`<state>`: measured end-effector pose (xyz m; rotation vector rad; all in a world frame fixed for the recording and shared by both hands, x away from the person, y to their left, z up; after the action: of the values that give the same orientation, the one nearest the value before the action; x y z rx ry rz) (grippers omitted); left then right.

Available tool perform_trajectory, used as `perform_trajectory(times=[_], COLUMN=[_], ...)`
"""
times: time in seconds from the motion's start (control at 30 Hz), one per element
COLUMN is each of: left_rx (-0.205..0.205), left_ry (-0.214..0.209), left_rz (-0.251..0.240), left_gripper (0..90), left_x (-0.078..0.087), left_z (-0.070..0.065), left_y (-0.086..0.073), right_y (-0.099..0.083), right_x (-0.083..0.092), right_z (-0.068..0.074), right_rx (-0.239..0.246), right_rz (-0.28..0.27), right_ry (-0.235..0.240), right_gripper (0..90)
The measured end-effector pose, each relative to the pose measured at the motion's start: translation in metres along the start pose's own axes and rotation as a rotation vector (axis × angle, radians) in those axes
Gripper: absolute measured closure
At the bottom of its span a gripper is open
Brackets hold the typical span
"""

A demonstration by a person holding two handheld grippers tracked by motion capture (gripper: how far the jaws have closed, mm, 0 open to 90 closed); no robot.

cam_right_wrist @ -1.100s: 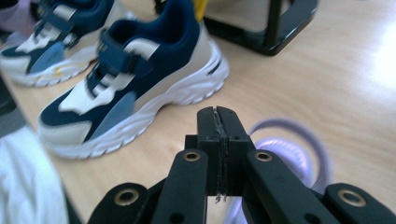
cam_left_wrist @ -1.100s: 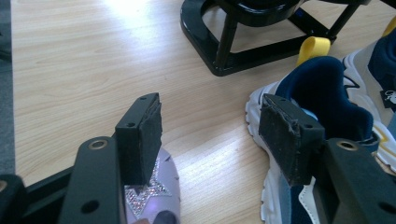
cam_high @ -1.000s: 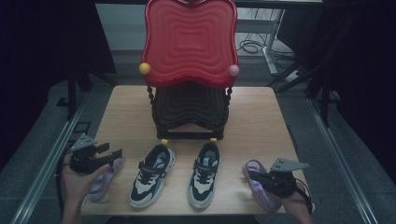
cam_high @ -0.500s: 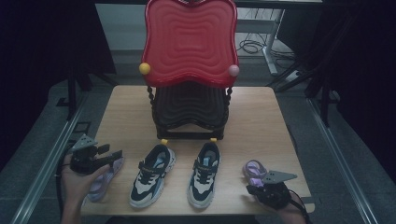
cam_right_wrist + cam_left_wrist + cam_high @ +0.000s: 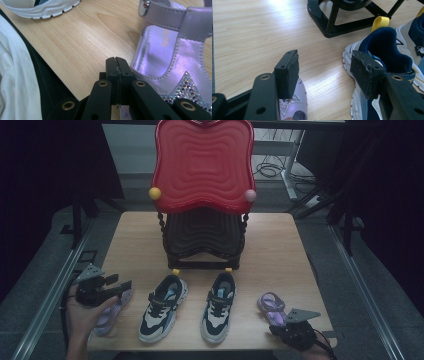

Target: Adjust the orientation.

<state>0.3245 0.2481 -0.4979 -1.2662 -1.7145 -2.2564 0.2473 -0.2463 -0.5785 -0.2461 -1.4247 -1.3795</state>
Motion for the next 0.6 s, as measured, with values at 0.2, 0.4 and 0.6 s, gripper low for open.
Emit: perform_trajectory(times=[0.2,0.4,0.6], left_rx=[-0.001,0.005,0.007], left_ry=[-0.001,0.005,0.004], left_rz=[0.002,-0.001,0.002], left_gripper=[40.2,40.2,40.2], left_x=[-0.0006,0.0009,0.0004], left_z=[0.0003,0.0024,0.0025], left_y=[-0.0007,-0.0014,-0.0022], right_y=[-0.0019,-0.0029,-0.004], right_x=[0.0009,0.0034,0.0062], right_z=[-0.002,-0.0058,-0.0089], right_rx=[0.018,0.021,0.022], right_rz=[0.018,0.023,0.033], right_ry=[-0.019,-0.028,-0.038], right_gripper=[89.1,89.1,89.2])
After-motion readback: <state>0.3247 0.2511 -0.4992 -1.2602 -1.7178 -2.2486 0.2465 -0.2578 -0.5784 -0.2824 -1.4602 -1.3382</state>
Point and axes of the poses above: each handheld gripper's, and its own axes: x roughly backward along the jaws, y roughly out of its top, z roughly to its left, the point moved 9 cm from there along -x, roughly forward along the jaws, and after that the axes turned 15 degrees about -x, right-handed, at the moved point
